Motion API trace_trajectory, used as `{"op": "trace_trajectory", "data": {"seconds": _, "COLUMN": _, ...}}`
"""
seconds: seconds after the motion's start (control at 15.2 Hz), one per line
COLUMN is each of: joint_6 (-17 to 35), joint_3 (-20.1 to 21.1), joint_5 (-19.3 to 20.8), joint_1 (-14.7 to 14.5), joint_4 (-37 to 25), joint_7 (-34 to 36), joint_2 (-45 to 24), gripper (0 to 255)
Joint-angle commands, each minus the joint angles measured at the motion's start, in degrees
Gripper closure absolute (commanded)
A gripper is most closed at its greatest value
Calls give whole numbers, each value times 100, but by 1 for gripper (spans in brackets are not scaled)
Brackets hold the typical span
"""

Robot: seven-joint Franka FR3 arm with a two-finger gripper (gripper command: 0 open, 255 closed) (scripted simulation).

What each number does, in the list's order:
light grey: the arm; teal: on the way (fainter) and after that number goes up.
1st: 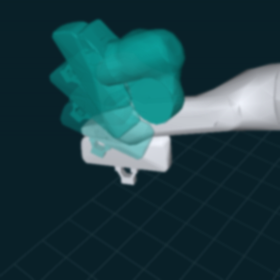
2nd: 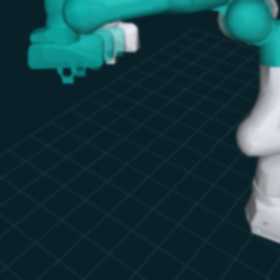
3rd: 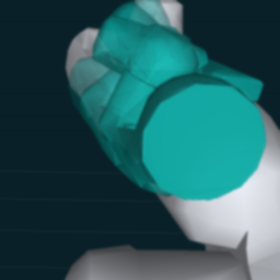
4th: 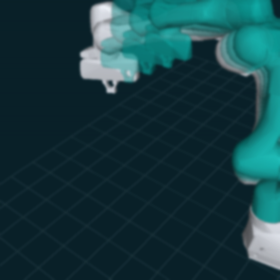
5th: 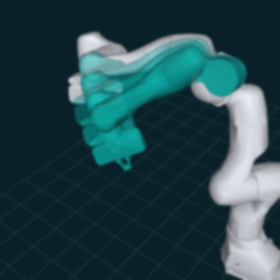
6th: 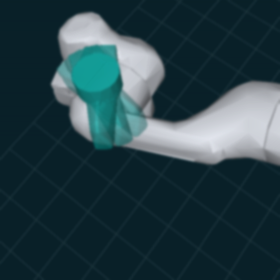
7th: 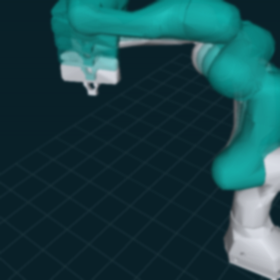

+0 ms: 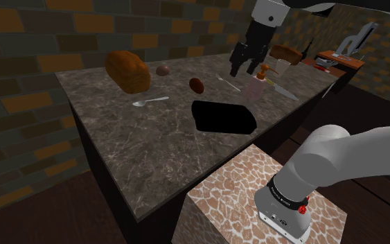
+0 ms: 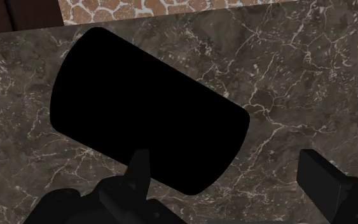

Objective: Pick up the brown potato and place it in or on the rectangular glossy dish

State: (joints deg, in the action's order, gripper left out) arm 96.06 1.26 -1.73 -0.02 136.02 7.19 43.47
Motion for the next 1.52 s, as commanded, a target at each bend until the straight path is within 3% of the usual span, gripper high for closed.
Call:
{"op": "trace_trajectory", "data": {"seconds": 0.0, "joint_6": 0, "joint_3": 0, "joint_5": 0, "joint_1": 0, "joint_4": 0, "joint_7": 0, "joint_2": 0, "gripper": 0}}
{"op": "trace_trajectory", "data": {"seconds": 0.73, "joint_6": 1370, "joint_3": -1, "joint_5": 735, "joint_1": 274, "joint_4": -659, "joint_7": -163, "joint_2": -2284, "gripper": 0}}
{"op": "trace_trajectory", "data": {"seconds": 1.45, "joint_6": 2034, "joint_3": -57, "joint_5": 1583, "joint_1": 481, "joint_4": -2183, "joint_7": -71, "joint_2": -4709, "gripper": 0}}
